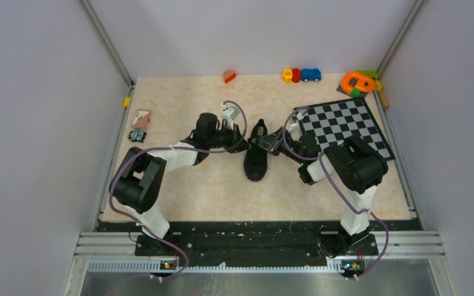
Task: Tie the shoes
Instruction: Tie the shoelace on the shoe.
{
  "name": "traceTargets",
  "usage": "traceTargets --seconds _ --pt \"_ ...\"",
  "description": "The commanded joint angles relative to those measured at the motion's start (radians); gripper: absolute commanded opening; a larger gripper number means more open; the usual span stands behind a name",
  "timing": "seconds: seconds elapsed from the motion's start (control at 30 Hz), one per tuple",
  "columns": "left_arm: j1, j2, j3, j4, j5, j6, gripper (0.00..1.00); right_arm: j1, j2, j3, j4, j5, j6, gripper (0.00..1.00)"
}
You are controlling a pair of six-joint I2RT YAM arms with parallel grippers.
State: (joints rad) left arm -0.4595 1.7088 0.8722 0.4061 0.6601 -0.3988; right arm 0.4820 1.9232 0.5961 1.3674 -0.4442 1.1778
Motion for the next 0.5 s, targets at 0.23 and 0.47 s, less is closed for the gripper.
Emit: traceTargets --seconds 0.23,0.47 --pt "-0.009 -0.072 0.181 -0.371 -0.18 0.29 0.0 -0.005 -0.307 -0.056 -0.445 0.157 -0.237 0.21" --pt "-0.034 -0.059 0.323 -0.589 -0.265 0.434 0.0 -0.008 -0.473 0.007 -0.877 0.27 -0.448 0.26"
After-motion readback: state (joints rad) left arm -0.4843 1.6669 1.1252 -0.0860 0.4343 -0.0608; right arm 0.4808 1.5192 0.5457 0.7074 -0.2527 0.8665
